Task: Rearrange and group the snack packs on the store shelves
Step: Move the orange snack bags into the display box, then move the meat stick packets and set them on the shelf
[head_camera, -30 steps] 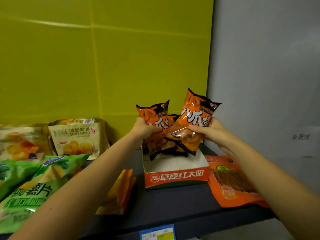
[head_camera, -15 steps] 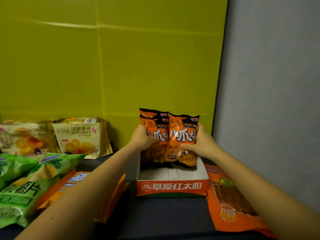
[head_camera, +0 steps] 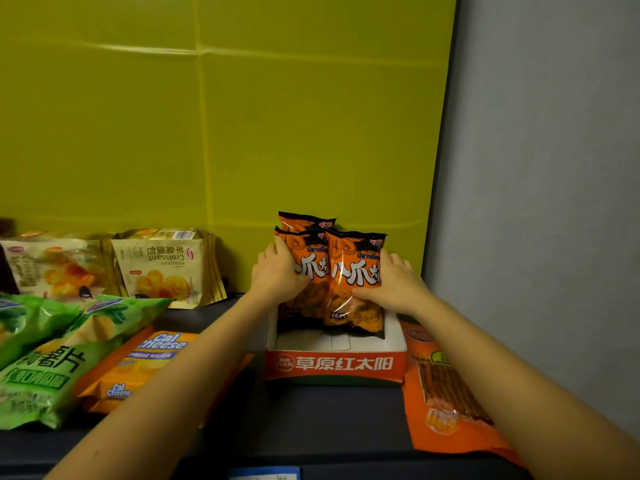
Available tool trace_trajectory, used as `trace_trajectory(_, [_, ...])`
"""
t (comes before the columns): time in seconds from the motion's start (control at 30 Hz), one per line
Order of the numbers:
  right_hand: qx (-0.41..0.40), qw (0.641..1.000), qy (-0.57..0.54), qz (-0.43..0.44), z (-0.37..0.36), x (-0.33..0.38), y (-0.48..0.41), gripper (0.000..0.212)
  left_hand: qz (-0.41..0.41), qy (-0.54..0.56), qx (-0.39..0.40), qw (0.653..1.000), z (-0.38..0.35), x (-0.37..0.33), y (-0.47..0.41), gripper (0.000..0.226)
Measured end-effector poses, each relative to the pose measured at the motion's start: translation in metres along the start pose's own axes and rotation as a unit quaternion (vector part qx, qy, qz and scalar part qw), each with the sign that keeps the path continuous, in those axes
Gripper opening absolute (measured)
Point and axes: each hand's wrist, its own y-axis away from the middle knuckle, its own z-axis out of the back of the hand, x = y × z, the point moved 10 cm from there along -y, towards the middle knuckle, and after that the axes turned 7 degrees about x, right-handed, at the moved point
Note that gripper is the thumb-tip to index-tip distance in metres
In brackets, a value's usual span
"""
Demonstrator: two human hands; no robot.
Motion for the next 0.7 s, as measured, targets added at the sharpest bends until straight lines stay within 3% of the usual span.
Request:
trace_trajectory(0.07, [0.002,1.000,-0.011,0.004,0.007,-0.003,0.008,0.089,-0.026,-0.049,-0.028,0.998,0.008,-0.010,0.012,0.091])
trace_trajectory(0.17, [-0.004,0.999,-0.047,0.011,0.025,-0.017,0.026,0.074,-0.134,-0.102,-0.109,0.980,0.027,-0.044,0.045,0.062])
trace_trajectory(0.3, [-0.027,0.994,-0.107,0.011,0.052,-0.055,0.065,0.050,-0.264,-0.039,-0.175,0.948,0.046,-0.085,0.108,0.024])
trace_trajectory(0.43, [-0.038,0.993,-0.089,-0.073,0.060,-0.115,0.111,0.039,-0.313,0.027,-0.092,0.945,0.023,-0.101,0.154,0.019])
trace_trajectory(0.57, [0.073,0.983,-0.026,-0.169,0.024,-0.157,0.149,0.046,-0.257,-0.002,0.050,0.965,-0.038,-0.097,0.163,0.025])
trace_trajectory(0.7, [0.116,0.973,-0.108,-0.167,-0.009,-0.161,0.165,0.041,-0.211,-0.029,0.114,0.971,-0.081,-0.093,0.167,0.029])
